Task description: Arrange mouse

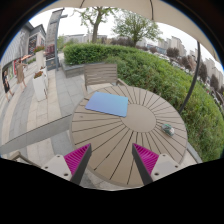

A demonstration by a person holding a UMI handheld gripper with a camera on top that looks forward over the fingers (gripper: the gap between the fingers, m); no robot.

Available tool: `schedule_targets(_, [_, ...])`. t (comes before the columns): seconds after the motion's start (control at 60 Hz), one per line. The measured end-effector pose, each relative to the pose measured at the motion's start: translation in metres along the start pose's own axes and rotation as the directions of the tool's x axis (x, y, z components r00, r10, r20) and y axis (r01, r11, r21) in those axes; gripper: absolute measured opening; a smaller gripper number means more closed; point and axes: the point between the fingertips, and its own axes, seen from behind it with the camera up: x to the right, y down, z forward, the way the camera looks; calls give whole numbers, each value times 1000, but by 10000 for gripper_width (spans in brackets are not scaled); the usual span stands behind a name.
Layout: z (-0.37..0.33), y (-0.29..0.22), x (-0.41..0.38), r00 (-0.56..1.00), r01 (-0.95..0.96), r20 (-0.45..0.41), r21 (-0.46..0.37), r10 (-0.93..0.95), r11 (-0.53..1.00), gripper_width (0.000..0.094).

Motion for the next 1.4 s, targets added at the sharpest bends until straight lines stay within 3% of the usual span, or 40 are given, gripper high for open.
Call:
schedule_targets(0.617, [18, 75, 263, 937, -192, -297, 4, 185, 981, 855])
schedule_targets(1.017, [117, 66, 345, 936, -172, -291, 115, 199, 978, 855])
schedule_targets(1.4, [230, 55, 390, 953, -208, -207, 86, 222, 974, 855])
